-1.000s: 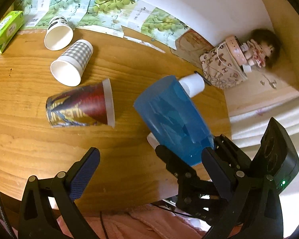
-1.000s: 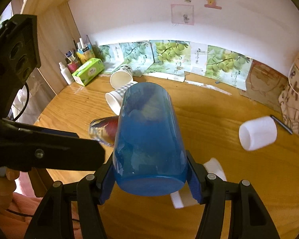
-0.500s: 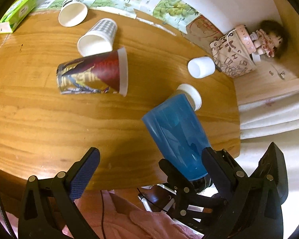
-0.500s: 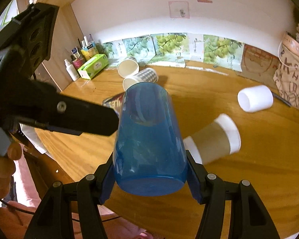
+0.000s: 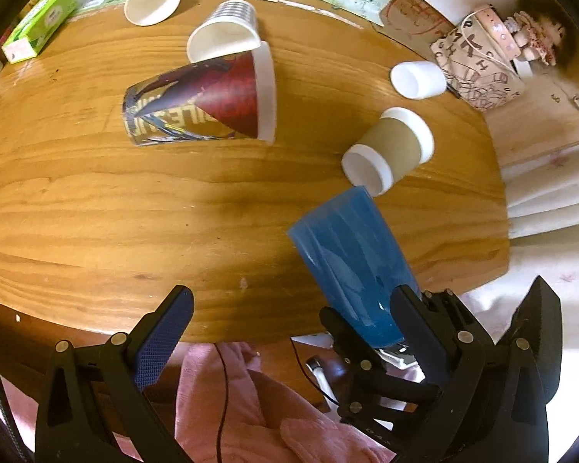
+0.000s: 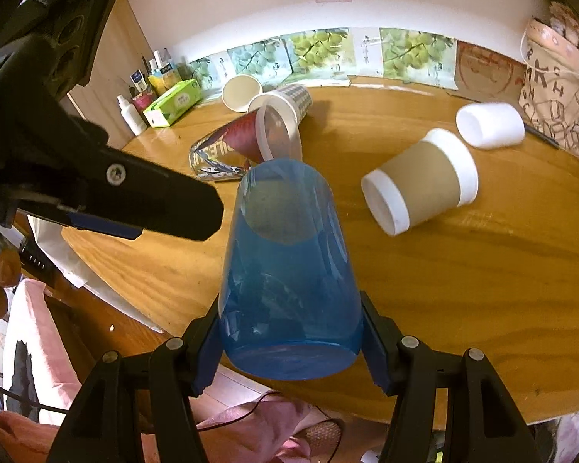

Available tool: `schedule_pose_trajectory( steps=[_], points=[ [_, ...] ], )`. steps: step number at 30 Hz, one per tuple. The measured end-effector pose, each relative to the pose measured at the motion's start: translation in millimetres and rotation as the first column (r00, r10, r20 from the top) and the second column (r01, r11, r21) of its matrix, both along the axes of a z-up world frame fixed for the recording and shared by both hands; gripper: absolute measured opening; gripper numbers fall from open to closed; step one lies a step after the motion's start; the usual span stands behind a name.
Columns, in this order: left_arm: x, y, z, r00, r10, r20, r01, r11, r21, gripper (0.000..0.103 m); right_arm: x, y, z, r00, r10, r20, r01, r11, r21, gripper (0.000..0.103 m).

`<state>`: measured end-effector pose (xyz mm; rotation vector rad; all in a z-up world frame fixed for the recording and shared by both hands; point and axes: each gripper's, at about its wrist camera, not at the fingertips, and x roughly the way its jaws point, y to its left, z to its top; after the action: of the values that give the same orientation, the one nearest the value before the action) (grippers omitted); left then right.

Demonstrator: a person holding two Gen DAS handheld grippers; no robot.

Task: Flip cup upright
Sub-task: 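Lift the blue cup with the right gripper and tilt its base downward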

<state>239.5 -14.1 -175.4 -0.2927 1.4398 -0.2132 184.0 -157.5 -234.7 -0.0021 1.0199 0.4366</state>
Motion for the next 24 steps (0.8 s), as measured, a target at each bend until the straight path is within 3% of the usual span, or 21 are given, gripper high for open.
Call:
schedule_pose_trajectory(
  steps=[15, 24],
  points=[
    [13.3, -11.6, -34.3, 0.997, 0.017, -0.08, -0.016, 1.0, 0.023, 0.101, -15.7, -3.5, -25.5, 1.0, -0.025, -0.012, 0.024, 1.0, -0.012, 0.063],
    [21.8, -21.8, -42.2, 0.995, 0.014, -0.102, -0.016, 1.0, -0.014, 0.101, -14.5, -9.3, -32.4, 0.998, -0.036, -0.055, 0.037, 0.999, 0.013, 0.063]
  ],
)
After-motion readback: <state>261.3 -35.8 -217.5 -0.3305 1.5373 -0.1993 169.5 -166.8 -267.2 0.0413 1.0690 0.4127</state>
